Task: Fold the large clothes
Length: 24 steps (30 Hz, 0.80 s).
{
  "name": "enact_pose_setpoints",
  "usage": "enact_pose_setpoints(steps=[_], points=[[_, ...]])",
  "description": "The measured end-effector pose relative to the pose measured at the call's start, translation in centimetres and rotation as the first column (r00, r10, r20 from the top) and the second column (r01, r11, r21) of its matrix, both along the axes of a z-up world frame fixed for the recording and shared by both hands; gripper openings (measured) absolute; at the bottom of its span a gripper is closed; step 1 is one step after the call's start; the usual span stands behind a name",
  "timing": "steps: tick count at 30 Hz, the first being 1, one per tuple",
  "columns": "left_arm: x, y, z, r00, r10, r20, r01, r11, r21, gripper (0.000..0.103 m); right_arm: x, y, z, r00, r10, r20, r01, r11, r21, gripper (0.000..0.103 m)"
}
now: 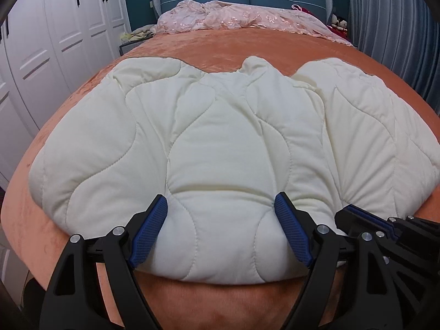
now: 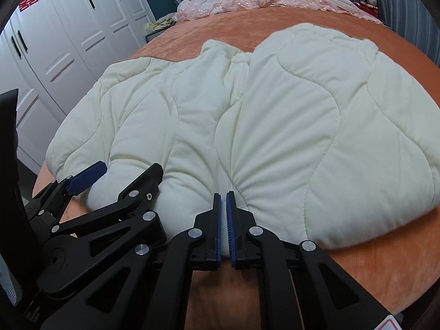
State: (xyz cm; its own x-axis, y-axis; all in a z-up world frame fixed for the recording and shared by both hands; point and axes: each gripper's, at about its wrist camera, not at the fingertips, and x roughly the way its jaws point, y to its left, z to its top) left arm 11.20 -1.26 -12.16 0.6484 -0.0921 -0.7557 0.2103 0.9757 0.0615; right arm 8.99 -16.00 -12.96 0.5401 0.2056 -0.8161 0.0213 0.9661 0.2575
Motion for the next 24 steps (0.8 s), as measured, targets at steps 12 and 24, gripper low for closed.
enact_pose_setpoints(steps=[12,24], points=[[-2.2,6.6,2.7,0.982,0.149,-0.114,-0.17,0.966,-0.196,0.089,-0.3,0.4,1.5,0.996,0.013,-0.092,-0.013,1.0,-0.001,0.002],[3.6,18.4,0.0,0.855,0.325,-0.405,-0.49,0.762,-0.423,0.096,3.4,4.3,1.9,0.989,0.066,-0.132,-0.067,0.998,0.002,0.005]])
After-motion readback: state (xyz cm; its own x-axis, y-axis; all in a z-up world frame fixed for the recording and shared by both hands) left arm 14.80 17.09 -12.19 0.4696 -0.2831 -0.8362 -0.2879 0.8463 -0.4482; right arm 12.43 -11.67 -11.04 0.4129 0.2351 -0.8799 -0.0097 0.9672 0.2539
